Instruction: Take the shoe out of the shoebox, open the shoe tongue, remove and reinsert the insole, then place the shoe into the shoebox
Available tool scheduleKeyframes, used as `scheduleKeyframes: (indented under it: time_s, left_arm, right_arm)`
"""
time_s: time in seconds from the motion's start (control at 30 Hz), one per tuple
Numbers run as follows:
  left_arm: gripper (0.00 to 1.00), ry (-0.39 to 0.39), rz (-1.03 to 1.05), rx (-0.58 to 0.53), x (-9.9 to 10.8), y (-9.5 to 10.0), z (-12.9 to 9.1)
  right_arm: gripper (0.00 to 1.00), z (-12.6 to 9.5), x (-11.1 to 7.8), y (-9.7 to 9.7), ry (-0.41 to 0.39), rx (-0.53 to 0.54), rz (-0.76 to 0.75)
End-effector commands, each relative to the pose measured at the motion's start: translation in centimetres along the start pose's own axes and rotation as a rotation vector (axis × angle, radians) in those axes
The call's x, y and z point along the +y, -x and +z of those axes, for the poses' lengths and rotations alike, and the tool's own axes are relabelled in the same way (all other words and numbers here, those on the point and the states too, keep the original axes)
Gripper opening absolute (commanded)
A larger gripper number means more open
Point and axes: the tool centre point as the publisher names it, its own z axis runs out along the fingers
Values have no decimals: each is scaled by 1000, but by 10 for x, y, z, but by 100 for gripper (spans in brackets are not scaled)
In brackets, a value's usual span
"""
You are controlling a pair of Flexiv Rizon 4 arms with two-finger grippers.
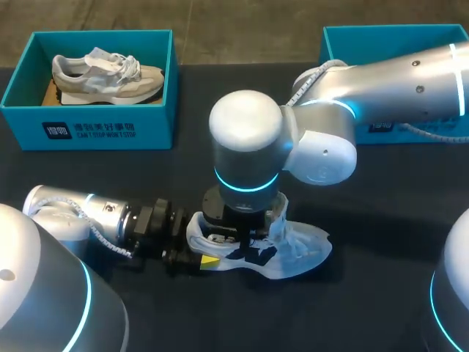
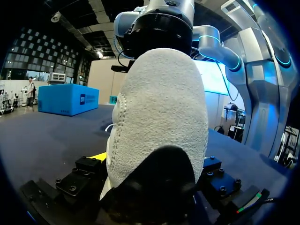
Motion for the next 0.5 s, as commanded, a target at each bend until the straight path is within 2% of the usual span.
scheduleKeyframes:
  time_s: [0.03,0.07,0.13,0.5]
  left_arm:
    - [0,0,-1,-1,1,1,0]
    - [0,0,-1,-1,1,1,0]
    - [0,0,-1,-1,1,1,0]
    - [0,0,-1,-1,1,1,0]
  right_arm:
    - [13,28,10,8,16,195,-52]
    - [11,28,9,8,18,199,-54]
    - [0,28,7,7,23,207,-54]
    - [0,21,0,5,54,221,-61]
